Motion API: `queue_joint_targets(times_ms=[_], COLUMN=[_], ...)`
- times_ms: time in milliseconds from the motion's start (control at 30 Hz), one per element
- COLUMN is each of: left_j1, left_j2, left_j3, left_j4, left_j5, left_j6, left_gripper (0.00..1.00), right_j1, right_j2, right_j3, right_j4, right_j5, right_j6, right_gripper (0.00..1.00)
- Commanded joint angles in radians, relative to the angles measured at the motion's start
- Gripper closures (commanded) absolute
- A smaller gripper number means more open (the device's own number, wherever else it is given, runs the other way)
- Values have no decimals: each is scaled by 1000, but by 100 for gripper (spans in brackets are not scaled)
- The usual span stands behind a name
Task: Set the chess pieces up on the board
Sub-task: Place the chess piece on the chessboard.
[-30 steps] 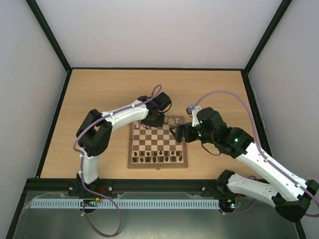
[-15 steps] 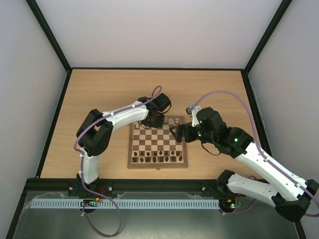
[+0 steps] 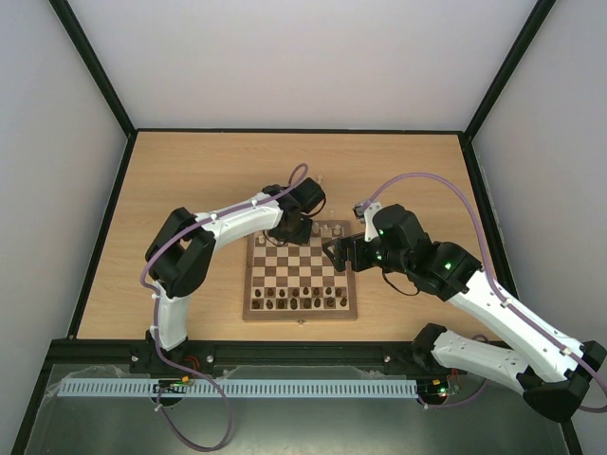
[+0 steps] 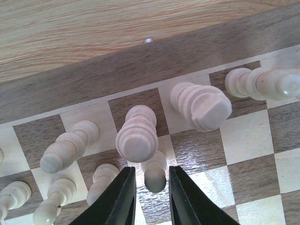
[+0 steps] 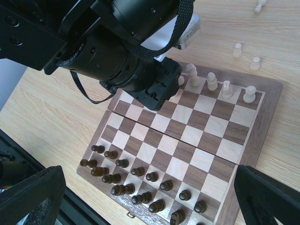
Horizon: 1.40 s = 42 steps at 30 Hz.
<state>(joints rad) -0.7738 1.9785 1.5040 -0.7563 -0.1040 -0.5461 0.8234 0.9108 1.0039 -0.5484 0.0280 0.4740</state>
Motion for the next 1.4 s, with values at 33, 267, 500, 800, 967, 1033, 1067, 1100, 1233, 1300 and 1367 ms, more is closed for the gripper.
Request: queue_joint_targets(times_ms=[33,267,500,800,967,1033,1067,1100,1233,1300,1367], left_j1=[-7,-47,-66,-64,-57,-58,-58,-58,-57,-57,-58], left_j2=[-48,-170,-366,-695,-798,-814,-820,-826,-850,-854,-856], left_j3=[-7,28,-50,-311,-364,-366,-367,-369,-387,-387,-387], left_j4=[-31,-59,-18,88,75,61,54,48,34,22,9], left_j5=[-1,-28,-72,-161,-192,-192,-190,-189,-196,-204,-218], left_j6=[-6,2,12,-36,-69,-80,-87,-93,-121,-132,-142], left_gripper=[74,65,52,23,7,1,1,1,1,1,1], right_j1=[2,2,2,3,3,3,2,2,3,2,2], right_j2=[-7,4,-52,-83,-77,-70,-69,-70,-75,-76,-80], right_j3=[-16,2,-3,-45,-40,-34,-32,-31,-33,-35,-41], right_j4=[-10,-29,-49,-42,-27,-25,-25,-24,-20,-20,-14], right_j5=[3,8,13,-4,-38,-63,-74,-82,-114,-138,-163], right_j6=[-6,-16,-27,-33,-29,-29,-29,-29,-25,-19,-16], right_gripper=[1,1,1,1,1,1,1,1,1,1,1])
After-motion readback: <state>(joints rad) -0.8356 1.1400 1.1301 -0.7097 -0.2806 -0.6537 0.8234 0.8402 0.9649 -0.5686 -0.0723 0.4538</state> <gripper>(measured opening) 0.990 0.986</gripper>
